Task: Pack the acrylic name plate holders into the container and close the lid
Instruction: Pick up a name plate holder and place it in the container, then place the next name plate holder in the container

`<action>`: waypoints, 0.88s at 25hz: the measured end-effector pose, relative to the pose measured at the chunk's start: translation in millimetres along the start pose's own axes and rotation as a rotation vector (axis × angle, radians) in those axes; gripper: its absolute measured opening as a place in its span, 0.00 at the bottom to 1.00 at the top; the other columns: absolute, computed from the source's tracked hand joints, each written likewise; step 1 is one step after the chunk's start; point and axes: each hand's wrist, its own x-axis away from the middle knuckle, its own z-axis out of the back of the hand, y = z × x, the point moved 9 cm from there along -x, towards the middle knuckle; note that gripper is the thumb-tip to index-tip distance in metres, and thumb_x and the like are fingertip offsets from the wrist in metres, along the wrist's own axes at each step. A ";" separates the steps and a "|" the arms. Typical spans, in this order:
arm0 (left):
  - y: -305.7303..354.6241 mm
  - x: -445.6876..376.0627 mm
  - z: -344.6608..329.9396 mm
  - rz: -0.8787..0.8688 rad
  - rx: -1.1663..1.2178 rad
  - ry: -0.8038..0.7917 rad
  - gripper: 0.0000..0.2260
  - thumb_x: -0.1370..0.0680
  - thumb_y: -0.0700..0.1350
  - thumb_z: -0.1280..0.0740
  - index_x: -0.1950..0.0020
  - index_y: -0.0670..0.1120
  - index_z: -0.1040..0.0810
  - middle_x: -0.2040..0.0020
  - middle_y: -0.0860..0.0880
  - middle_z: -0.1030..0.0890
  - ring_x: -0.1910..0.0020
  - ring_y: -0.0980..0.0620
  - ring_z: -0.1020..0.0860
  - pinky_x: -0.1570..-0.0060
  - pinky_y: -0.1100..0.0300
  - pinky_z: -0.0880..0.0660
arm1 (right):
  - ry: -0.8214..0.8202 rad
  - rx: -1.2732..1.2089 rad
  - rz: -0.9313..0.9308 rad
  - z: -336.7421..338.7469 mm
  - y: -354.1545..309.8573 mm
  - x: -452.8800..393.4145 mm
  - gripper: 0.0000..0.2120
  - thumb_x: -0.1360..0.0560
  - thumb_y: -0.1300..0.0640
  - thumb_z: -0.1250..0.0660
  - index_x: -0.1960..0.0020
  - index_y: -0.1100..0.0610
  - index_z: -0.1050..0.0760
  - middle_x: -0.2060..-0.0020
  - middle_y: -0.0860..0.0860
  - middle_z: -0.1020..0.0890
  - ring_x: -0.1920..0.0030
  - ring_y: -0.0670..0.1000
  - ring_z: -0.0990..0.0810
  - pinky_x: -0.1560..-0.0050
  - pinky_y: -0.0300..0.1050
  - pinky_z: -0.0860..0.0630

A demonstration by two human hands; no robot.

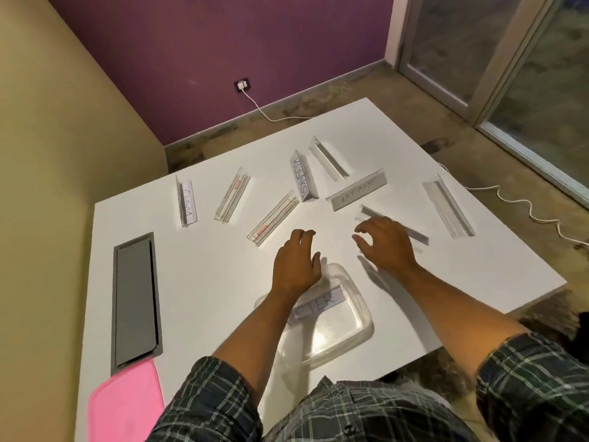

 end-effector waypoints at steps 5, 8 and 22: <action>23.9 -60.0 -28.0 0.112 0.047 -0.182 0.30 0.22 0.47 0.37 0.22 0.41 0.41 0.24 0.42 0.37 0.34 0.37 0.27 0.39 0.45 0.26 | -0.134 -0.262 -0.920 1.9 131.8 17.3 0.20 0.23 0.40 0.36 0.45 0.57 0.20 0.47 0.56 0.16 0.46 0.61 0.18 0.45 0.52 0.22; 33.9 -88.1 -57.0 0.156 0.089 -0.313 0.33 0.22 0.46 0.37 0.20 0.42 0.45 0.22 0.41 0.39 0.29 0.36 0.32 0.33 0.44 0.31 | -0.144 -0.388 -1.113 -1.7 175.3 31.7 0.28 0.23 0.39 0.39 0.42 0.63 0.22 0.46 0.61 0.16 0.44 0.63 0.18 0.41 0.54 0.22; 82.8 -172.6 -163.0 0.150 0.298 -0.664 0.40 0.23 0.47 0.31 0.18 0.42 0.51 0.19 0.44 0.46 0.20 0.48 0.46 0.23 0.53 0.45 | -0.287 -0.416 -1.234 -51.5 225.7 33.4 0.22 0.22 0.43 0.39 0.43 0.61 0.22 0.57 0.58 0.15 0.64 0.58 0.17 0.55 0.49 0.19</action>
